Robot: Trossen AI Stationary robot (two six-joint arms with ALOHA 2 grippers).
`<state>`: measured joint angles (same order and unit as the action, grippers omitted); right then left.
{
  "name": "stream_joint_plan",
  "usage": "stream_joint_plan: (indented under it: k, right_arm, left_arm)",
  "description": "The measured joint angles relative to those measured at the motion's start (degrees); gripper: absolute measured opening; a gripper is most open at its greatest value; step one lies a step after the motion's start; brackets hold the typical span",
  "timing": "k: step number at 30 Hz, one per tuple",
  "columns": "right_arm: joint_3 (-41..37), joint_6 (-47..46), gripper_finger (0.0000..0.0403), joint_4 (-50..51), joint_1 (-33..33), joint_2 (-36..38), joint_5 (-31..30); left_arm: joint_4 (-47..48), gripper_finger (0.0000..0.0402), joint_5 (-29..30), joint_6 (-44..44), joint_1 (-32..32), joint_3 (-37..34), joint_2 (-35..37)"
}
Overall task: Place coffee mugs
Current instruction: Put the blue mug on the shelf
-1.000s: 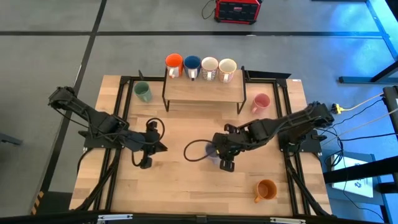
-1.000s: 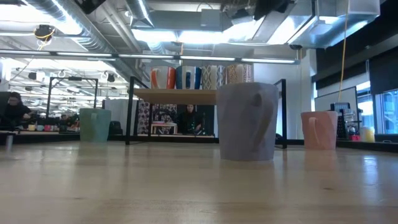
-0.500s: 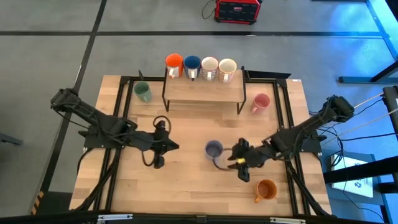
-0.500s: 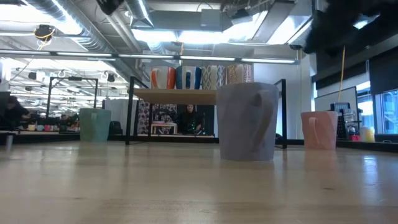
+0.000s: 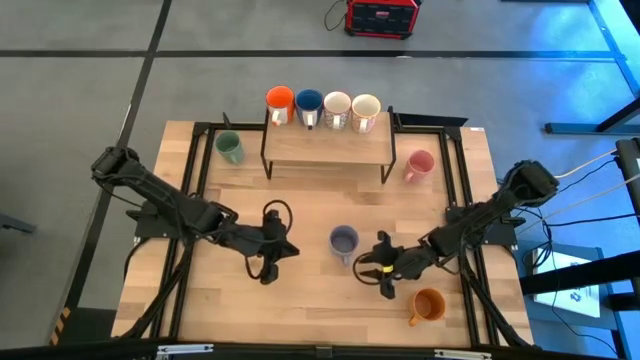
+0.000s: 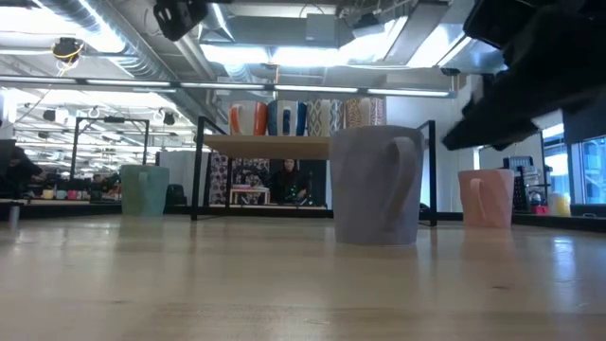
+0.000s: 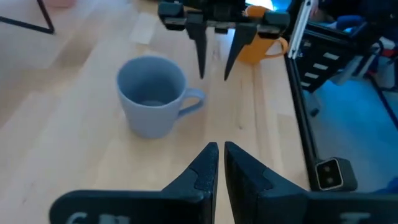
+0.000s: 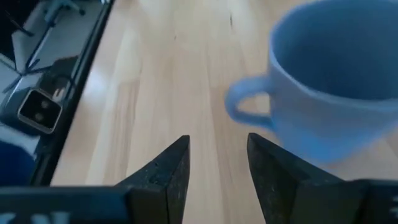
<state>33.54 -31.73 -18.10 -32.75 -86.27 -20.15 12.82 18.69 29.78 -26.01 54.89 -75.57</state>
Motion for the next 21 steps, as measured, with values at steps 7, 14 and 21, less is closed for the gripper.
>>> stream_joint_plan:
  k: [7,14,21]
  right_arm:
    - [0.00,5.05,0.0147,-13.79,0.15,-9.91,-6.32]
    - [0.10,5.43,0.0147,-24.18,0.15,-16.73,-8.28]
    - [0.12,6.95,0.0147,-33.74,0.15,-21.84,-11.61]
  left_arm:
    - [0.17,0.0020,0.10,0.91,-1.92,0.00,0.30]
    - [0.37,0.0020,-0.18,1.28,-2.28,0.00,0.30]
    - [0.48,0.0020,-0.29,1.27,-2.13,0.00,0.30]
